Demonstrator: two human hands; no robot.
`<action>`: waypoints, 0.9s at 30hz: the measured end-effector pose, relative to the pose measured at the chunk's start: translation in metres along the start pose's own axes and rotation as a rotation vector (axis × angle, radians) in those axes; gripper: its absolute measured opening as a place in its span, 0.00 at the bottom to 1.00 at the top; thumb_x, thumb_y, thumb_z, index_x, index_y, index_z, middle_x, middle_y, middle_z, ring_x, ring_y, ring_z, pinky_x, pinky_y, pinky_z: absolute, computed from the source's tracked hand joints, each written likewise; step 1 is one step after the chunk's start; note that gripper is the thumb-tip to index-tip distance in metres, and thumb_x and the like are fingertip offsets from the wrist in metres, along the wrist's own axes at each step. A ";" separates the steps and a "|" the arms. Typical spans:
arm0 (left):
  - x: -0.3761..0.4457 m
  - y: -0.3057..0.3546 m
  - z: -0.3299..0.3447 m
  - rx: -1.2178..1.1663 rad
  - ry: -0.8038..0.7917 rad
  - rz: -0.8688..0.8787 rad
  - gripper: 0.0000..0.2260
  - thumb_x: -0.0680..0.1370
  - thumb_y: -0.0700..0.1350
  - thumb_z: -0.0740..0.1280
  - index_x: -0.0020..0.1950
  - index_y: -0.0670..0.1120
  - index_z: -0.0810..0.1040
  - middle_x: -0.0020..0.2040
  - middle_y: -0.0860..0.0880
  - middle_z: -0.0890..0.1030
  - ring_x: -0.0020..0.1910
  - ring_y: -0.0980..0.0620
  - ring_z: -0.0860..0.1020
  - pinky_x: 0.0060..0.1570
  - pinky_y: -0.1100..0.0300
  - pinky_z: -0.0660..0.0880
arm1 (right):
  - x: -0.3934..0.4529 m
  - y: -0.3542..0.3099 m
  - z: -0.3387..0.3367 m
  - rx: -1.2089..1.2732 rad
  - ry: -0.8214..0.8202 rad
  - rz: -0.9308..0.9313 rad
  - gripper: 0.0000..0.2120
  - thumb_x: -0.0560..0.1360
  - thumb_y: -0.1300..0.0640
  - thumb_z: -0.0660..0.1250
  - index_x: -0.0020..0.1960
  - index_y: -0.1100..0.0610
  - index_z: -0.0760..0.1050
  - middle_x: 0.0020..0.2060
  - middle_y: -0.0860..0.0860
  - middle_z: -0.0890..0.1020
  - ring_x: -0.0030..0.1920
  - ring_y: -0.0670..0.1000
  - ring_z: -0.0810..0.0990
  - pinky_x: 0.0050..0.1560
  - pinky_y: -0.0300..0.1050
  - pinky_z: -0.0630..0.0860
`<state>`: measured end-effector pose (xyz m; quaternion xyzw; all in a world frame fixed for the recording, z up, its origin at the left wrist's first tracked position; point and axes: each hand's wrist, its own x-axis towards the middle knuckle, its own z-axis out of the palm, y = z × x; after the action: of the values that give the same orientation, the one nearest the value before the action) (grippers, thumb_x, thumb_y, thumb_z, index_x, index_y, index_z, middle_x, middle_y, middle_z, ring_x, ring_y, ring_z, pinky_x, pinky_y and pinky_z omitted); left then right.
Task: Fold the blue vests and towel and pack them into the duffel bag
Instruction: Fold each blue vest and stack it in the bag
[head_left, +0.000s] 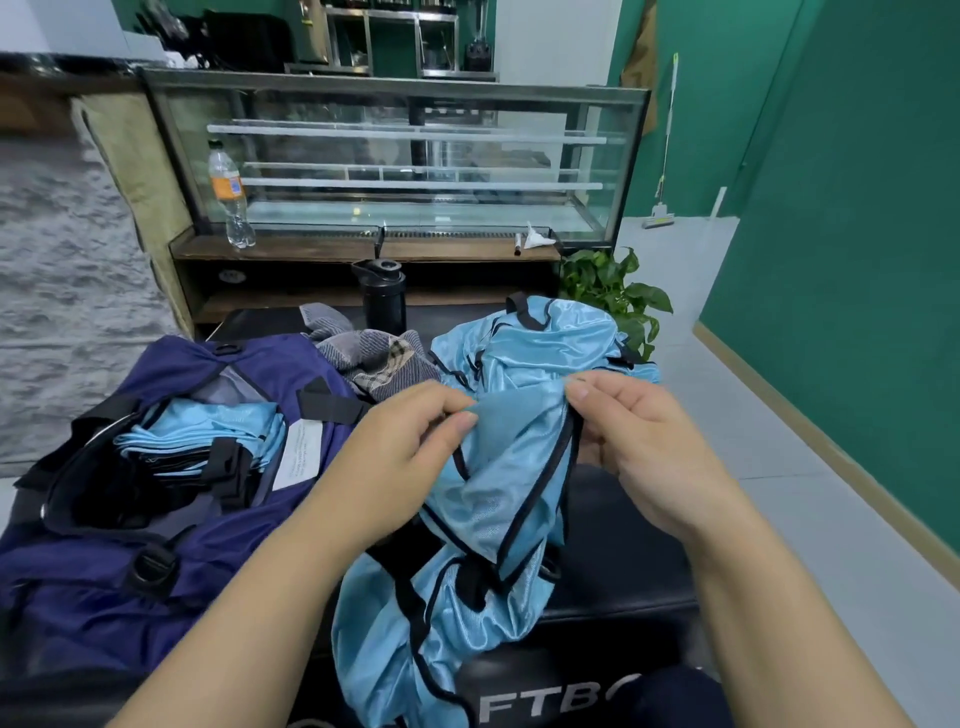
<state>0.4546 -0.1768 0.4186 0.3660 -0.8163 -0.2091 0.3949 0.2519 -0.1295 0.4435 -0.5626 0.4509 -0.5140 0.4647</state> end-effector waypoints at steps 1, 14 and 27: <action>0.006 0.007 -0.006 -0.079 0.019 -0.030 0.07 0.80 0.48 0.62 0.43 0.56 0.75 0.41 0.56 0.78 0.43 0.60 0.76 0.45 0.69 0.70 | 0.003 -0.006 -0.002 -0.037 0.022 -0.022 0.15 0.81 0.57 0.59 0.53 0.69 0.77 0.48 0.63 0.83 0.45 0.52 0.81 0.50 0.47 0.78; 0.081 0.133 -0.124 0.366 0.061 0.186 0.06 0.79 0.45 0.64 0.47 0.52 0.80 0.43 0.61 0.78 0.42 0.62 0.74 0.42 0.75 0.66 | 0.019 -0.155 0.008 -0.679 0.068 -0.285 0.12 0.77 0.63 0.61 0.42 0.51 0.80 0.34 0.52 0.83 0.30 0.50 0.76 0.31 0.37 0.75; 0.083 0.244 -0.191 0.375 0.255 0.204 0.09 0.78 0.49 0.67 0.38 0.54 0.78 0.37 0.55 0.81 0.31 0.58 0.74 0.36 0.65 0.71 | 0.024 -0.271 0.048 -1.153 0.507 -0.757 0.12 0.69 0.72 0.54 0.45 0.62 0.72 0.38 0.53 0.72 0.41 0.55 0.68 0.35 0.47 0.58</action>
<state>0.4667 -0.0922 0.7281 0.3721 -0.8171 0.0348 0.4390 0.3098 -0.1070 0.7125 -0.6985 0.5184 -0.4349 -0.2329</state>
